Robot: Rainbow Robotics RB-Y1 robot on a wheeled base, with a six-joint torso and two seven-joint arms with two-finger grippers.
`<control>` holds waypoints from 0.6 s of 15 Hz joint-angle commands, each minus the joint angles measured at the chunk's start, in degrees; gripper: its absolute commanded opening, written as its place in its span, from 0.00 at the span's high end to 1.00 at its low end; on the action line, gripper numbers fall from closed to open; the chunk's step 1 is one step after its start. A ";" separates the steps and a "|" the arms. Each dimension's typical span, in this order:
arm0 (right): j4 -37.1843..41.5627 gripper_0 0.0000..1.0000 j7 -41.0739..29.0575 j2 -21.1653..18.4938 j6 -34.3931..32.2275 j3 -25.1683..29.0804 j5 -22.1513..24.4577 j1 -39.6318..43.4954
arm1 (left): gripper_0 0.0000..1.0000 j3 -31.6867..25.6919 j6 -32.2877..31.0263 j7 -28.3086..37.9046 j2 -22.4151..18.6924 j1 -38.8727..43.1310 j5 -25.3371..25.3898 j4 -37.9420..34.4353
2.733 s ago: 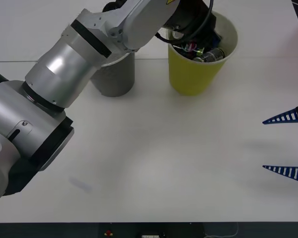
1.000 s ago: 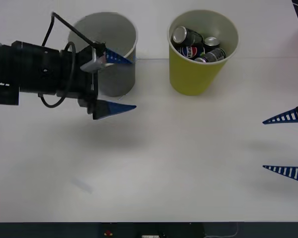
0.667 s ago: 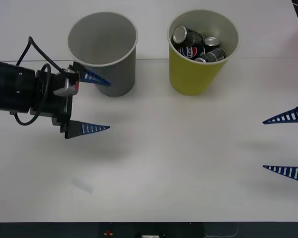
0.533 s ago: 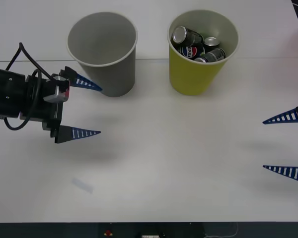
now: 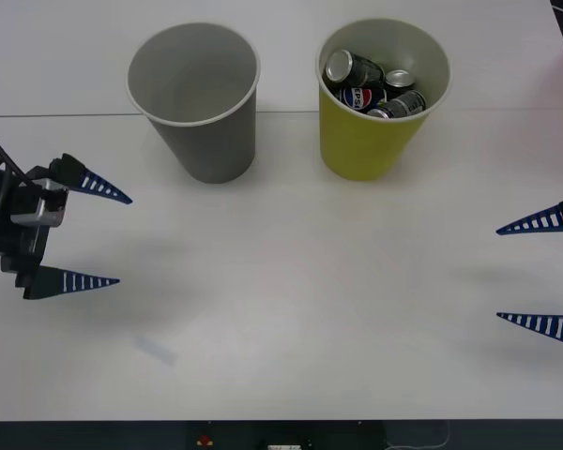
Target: Put the can into the green bin and the plastic bottle into the gray bin
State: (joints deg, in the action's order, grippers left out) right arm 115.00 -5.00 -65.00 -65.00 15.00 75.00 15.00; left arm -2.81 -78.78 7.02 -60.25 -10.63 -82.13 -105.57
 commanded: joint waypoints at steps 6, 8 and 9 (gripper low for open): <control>0.00 0.00 0.00 0.00 0.00 0.00 0.00 0.00 | 0.00 -2.20 0.03 -5.44 -2.68 7.73 3.55 0.10; 0.00 0.00 0.00 0.00 0.00 0.00 0.00 0.00 | 0.00 -2.38 0.12 -5.70 -2.77 8.78 4.34 0.10; 0.00 0.00 0.00 0.00 0.00 0.00 0.00 0.00 | 0.00 -2.29 0.47 -5.79 -2.77 9.57 5.05 0.01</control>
State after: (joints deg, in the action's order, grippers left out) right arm 115.00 -5.00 -65.00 -65.00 15.00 75.00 15.00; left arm -5.16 -78.58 1.30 -63.02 -1.59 -77.56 -105.52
